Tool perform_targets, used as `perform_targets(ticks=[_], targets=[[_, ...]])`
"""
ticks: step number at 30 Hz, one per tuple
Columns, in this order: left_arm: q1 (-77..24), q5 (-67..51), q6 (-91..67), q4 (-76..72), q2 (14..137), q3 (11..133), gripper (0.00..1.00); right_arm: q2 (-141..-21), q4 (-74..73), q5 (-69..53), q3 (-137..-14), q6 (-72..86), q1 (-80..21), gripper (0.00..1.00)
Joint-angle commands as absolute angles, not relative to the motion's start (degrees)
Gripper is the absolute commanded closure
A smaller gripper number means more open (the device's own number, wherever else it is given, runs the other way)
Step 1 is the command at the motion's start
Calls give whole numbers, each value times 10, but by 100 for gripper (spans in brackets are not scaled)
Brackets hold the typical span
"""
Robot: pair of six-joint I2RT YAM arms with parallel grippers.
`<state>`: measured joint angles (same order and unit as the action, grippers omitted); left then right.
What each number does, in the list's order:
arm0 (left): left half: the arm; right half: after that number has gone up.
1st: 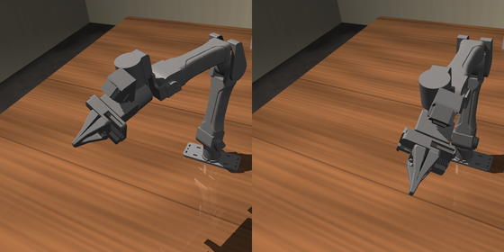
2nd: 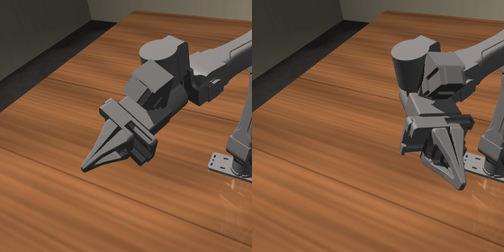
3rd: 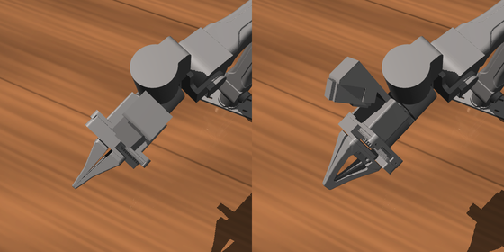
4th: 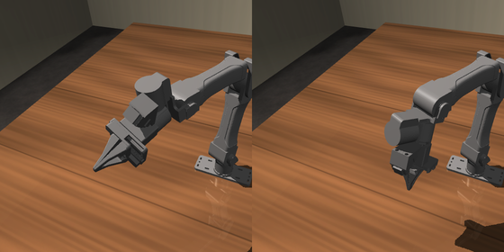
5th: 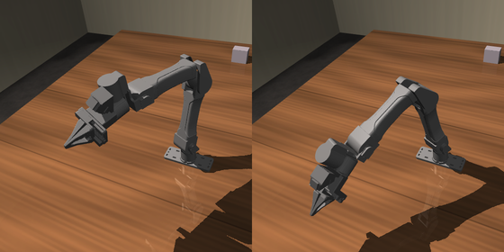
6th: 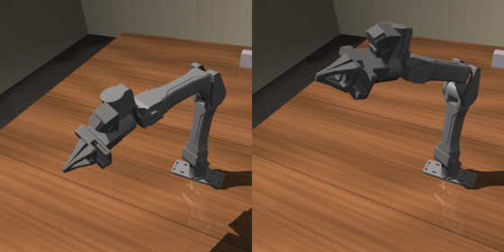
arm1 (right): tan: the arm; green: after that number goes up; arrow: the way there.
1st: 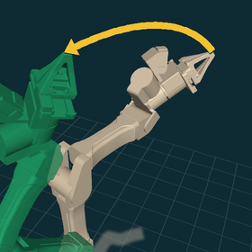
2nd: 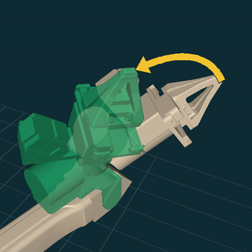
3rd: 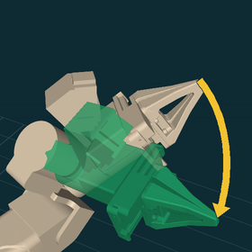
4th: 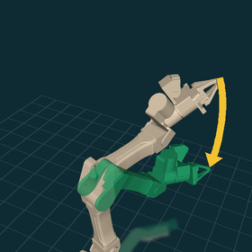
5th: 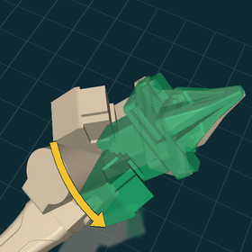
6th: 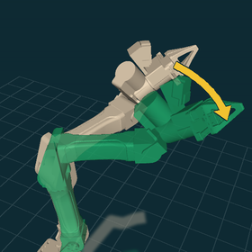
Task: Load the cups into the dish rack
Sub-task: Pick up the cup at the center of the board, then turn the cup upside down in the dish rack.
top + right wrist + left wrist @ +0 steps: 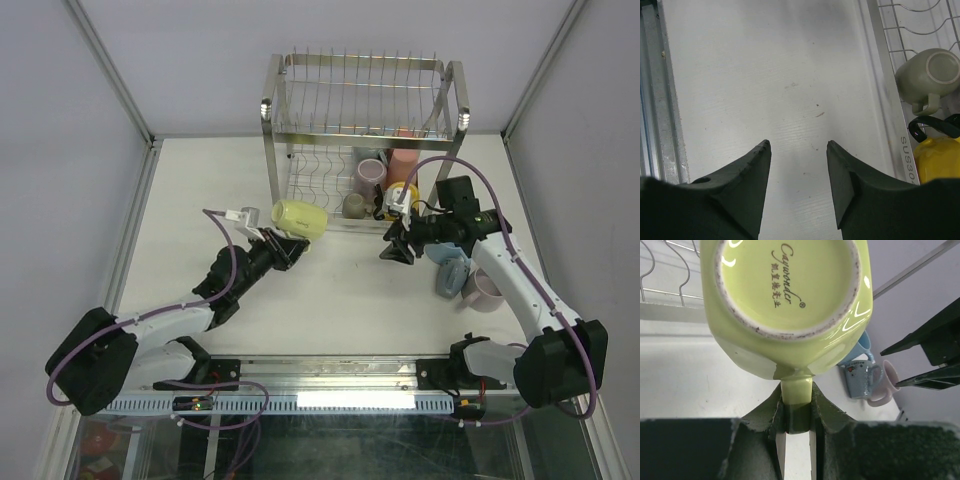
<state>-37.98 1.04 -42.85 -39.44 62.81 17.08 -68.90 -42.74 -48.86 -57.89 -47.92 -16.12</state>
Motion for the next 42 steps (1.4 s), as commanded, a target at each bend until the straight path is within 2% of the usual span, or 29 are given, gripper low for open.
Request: perform_targets(ticks=[1, 15, 29, 42], targets=[[-406, 70, -346, -522, 662, 245, 100, -668, -424, -494, -601, -483, -153, 49], [-424, 126, -217, -511, 844, 378, 100, -668, -426, -497, -601, -483, -139, 49], [-437, 217, -100, -424, 943, 498, 100, -673, -428, -500, -601, -487, -135, 49], [-435, 243, -36, -374, 1037, 605, 100, -673, -433, -505, -602, -490, -132, 49]])
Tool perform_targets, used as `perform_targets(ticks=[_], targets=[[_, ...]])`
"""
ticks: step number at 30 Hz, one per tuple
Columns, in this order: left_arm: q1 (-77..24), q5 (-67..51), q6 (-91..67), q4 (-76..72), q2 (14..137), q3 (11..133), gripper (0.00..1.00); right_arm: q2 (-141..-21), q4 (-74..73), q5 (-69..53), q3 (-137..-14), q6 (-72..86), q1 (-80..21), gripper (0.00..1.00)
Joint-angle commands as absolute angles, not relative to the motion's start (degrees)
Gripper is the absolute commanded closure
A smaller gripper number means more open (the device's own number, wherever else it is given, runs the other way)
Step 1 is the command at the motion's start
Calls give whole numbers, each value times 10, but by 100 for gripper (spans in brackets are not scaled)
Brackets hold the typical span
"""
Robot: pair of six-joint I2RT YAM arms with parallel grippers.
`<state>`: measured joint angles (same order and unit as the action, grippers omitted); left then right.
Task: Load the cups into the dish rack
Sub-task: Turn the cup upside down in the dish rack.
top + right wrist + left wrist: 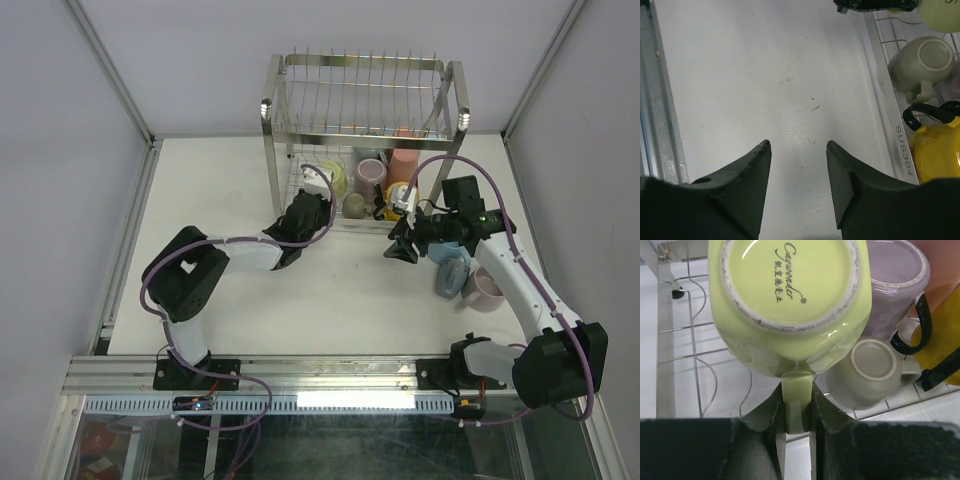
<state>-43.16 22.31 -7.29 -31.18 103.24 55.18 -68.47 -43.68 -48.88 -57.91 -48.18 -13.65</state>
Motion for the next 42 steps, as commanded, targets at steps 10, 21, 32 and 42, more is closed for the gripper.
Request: perform_targets(ticks=[10, 21, 32, 42], targets=[[-411, 227, -32, -358, 1096, 673, 100, -672, -433, -510, -603, -491, -130, 49], [-374, 204, -23, -338, 1149, 748, 100, -674, -435, -512, -603, -491, -129, 50], [-366, 201, -27, -370, 1205, 802, 100, -676, -436, -514, -602, -493, -129, 50], [-365, 218, -14, -416, 1250, 840, 100, -679, -438, -519, -602, -493, -129, 50]])
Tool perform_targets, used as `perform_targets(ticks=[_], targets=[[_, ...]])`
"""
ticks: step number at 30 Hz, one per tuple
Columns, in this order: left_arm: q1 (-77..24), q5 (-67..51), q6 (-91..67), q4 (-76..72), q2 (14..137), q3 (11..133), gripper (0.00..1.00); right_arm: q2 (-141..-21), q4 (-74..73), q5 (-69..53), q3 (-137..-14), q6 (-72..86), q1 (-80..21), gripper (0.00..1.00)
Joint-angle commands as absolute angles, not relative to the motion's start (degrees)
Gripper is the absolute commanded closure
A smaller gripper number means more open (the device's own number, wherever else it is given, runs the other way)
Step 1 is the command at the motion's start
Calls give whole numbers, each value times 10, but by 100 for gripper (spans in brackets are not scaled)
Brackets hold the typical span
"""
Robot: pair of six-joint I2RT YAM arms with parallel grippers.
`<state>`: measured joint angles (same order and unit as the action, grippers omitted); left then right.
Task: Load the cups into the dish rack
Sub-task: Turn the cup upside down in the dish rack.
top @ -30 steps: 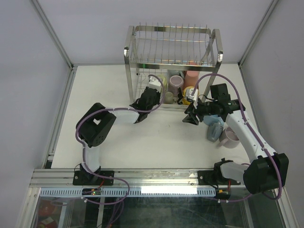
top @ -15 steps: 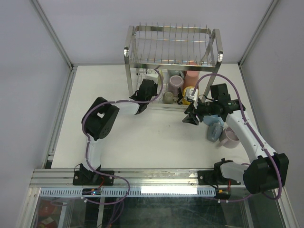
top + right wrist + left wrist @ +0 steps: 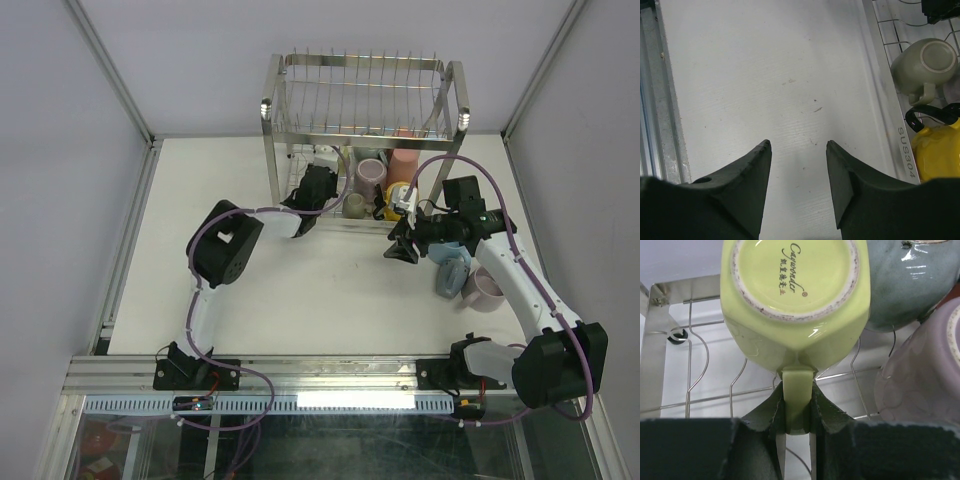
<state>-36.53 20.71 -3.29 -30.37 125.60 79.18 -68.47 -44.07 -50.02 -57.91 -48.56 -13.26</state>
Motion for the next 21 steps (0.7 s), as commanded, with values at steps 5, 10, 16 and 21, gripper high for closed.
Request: perform_targets(ticks=[5, 10, 16, 21], targets=[[-360, 214, -14, -410, 1272, 865, 100, -681, -439, -521, -602, -494, -129, 50], [-358, 214, -11, -405, 1290, 891, 100, -682, -439, -523, -602, -494, -130, 50], [-358, 216, -9, -392, 1305, 914, 91, -684, -439, -523, -602, -494, -130, 50], [-358, 221, -6, -384, 1314, 926, 79, -684, -440, -524, -602, -496, -129, 50]])
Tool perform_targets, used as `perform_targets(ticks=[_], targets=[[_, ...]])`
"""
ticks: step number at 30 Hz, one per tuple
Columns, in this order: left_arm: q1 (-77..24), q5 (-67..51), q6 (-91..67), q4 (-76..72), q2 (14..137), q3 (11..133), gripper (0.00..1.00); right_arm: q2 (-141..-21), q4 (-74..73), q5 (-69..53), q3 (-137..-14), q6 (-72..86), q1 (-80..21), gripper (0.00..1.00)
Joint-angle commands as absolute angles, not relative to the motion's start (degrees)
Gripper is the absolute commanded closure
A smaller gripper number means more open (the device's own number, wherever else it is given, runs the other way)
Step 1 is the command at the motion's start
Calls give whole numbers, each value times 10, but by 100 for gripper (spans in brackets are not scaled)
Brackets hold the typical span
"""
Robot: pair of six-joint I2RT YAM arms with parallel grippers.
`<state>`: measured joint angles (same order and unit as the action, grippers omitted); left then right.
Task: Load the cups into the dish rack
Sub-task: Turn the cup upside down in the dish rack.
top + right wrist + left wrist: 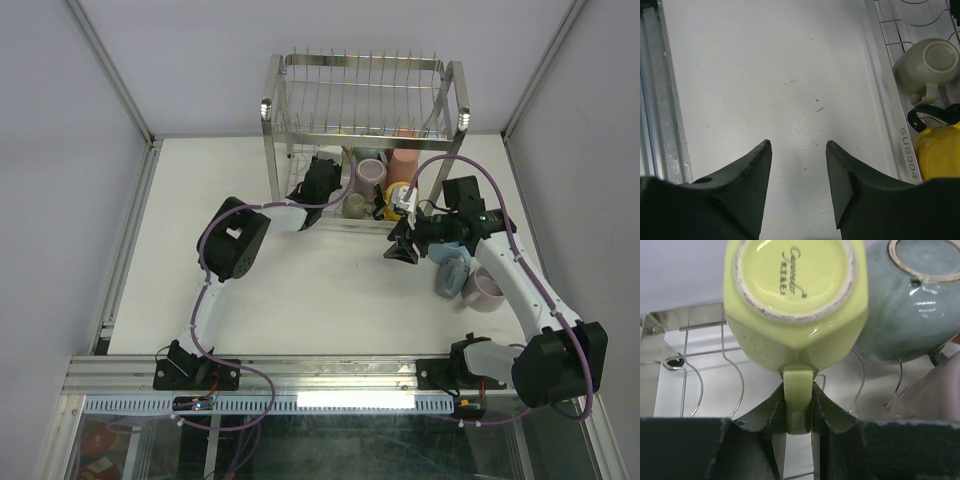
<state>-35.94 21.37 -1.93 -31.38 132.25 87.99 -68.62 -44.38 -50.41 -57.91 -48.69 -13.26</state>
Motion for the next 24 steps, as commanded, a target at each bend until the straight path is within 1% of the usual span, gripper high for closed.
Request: perform_targets(ticks=[1, 7, 12, 18, 22, 24], targets=[[-357, 221, -6, -381, 1315, 929, 78, -684, -440, -523, -602, -495, -129, 50], [-358, 220, -6, -374, 1315, 935, 71, -684, -441, -523, -602, -496, -129, 50], [-357, 214, -3, -375, 1307, 925, 70, -682, -440, -523, -602, -496, -129, 50], [-359, 196, -1, -396, 1275, 880, 63, -682, -440, -523, -601, -496, -129, 50], [-359, 183, -1, -419, 1243, 836, 62, -682, -439, -523, -601, -496, -129, 50], [-361, 175, -2, -431, 1226, 813, 60, -681, -440, -523, -600, -497, -130, 50]])
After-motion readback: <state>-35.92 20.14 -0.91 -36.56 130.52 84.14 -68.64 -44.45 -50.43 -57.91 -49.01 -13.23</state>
